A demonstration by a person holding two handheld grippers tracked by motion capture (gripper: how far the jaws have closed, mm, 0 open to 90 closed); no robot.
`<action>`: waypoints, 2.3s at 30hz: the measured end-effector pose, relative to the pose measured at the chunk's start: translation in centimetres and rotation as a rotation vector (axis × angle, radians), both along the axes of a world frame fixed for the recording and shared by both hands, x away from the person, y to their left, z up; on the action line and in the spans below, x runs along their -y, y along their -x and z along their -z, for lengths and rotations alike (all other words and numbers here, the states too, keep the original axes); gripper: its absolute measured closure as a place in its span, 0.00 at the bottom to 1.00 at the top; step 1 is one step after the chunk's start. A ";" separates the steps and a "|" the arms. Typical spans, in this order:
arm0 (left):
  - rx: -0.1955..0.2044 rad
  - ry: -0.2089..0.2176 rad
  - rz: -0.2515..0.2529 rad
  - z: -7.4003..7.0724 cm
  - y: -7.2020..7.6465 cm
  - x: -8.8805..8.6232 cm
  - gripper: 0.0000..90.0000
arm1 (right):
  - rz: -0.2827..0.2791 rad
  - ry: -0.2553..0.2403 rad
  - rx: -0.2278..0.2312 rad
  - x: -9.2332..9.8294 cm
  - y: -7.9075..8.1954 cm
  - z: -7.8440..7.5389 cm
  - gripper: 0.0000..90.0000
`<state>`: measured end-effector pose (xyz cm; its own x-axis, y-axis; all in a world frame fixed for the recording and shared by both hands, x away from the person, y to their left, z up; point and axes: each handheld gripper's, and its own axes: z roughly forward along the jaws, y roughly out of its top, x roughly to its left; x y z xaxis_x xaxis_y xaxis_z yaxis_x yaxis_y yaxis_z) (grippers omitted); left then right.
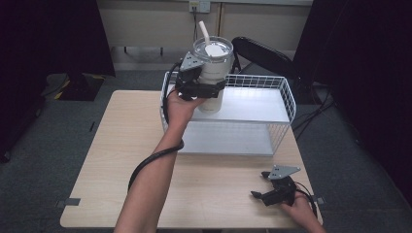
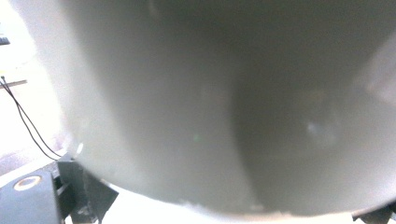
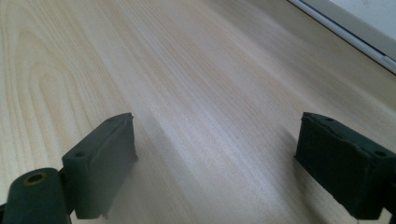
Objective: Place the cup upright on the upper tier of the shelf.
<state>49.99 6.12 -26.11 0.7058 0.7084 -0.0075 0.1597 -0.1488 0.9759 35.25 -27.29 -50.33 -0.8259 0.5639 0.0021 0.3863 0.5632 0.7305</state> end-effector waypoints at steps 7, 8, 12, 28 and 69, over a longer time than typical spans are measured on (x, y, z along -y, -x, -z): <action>-0.001 -0.017 -0.001 0.0 0.0 -0.1 0.09 | 0.000 0.000 0.000 0.0 0.0 0.0 0.13; 0.000 -0.005 -0.003 0.0 0.1 0.0 0.09 | 0.000 0.000 0.000 0.0 0.0 0.0 0.13; -0.003 -0.003 -0.004 0.1 0.2 -0.2 0.09 | 0.000 0.000 0.000 0.0 0.0 0.0 0.13; -0.012 -0.004 -0.016 0.2 0.6 -0.4 0.10 | 0.000 0.000 0.000 0.0 0.0 0.0 0.13; -0.060 -0.017 0.014 1.9 4.4 -4.8 0.11 | 0.000 0.000 0.000 0.0 0.0 0.0 0.13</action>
<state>45.57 10.96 -28.06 0.7145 0.6986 -0.0378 0.2154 -0.1682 0.9619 35.25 -27.28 -50.33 -0.8258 0.5639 0.0018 0.3860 0.5630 0.7307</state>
